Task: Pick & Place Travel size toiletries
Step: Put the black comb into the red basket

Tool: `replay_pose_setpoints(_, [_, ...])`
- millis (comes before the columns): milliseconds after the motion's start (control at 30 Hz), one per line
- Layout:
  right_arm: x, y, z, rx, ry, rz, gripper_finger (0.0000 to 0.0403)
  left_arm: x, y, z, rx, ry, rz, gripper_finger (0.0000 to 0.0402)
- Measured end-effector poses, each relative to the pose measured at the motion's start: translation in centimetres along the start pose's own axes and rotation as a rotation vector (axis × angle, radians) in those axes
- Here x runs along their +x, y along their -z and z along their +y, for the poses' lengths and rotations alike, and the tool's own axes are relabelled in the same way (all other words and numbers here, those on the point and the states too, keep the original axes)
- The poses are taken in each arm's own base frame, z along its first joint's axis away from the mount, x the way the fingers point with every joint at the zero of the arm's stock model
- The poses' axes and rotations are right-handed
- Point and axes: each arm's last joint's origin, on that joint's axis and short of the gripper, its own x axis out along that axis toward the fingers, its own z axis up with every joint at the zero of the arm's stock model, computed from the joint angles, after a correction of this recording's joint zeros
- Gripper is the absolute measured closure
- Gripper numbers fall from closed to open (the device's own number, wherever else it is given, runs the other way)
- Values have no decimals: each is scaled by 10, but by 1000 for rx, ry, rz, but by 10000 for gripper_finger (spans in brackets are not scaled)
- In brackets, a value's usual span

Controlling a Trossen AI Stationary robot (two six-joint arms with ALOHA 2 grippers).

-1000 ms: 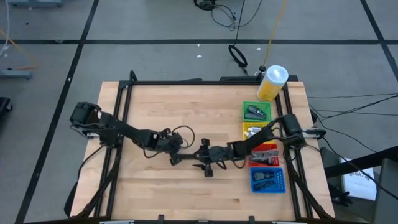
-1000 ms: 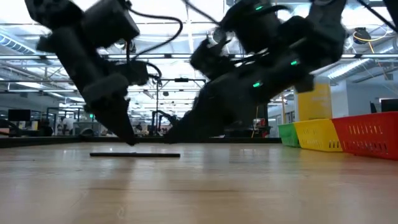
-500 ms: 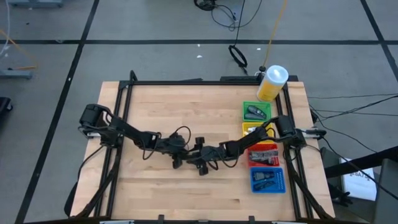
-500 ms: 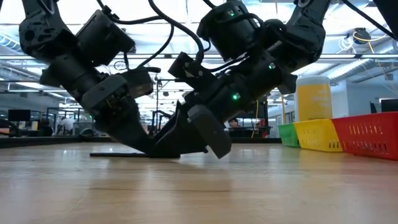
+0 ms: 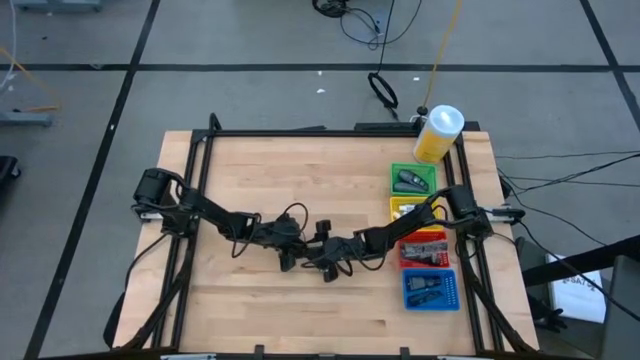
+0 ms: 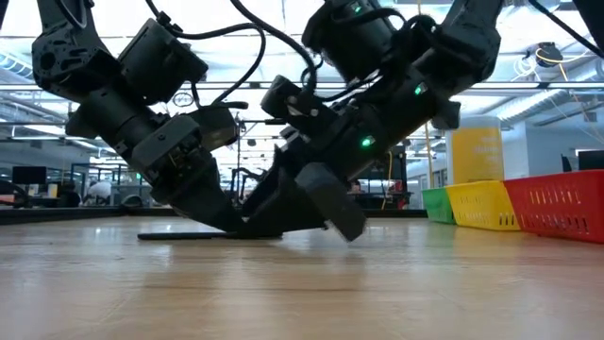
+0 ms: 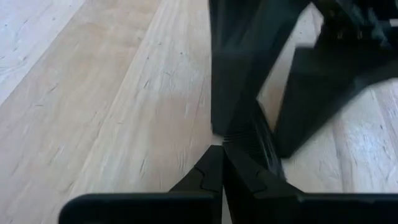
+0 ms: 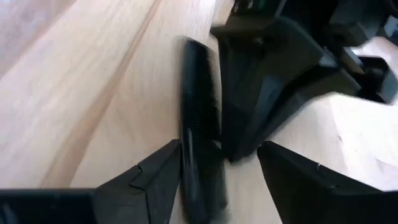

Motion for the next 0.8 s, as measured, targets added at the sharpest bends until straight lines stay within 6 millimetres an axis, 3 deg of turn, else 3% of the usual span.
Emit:
replay_pose_setpoints(267, [-9,-11,-2,-5,35,-24,206,0,-1,-1,6,13,-23,393])
replay_pose_setpoints(600, [-9,-8,-2,-2,12,-15,207,0,-2,-1,3,27,-35,392])
replay_pose_setpoints(800, [-6,-5,-3,49,-157,-36,216,1,-6,-4,10,58,-77,399])
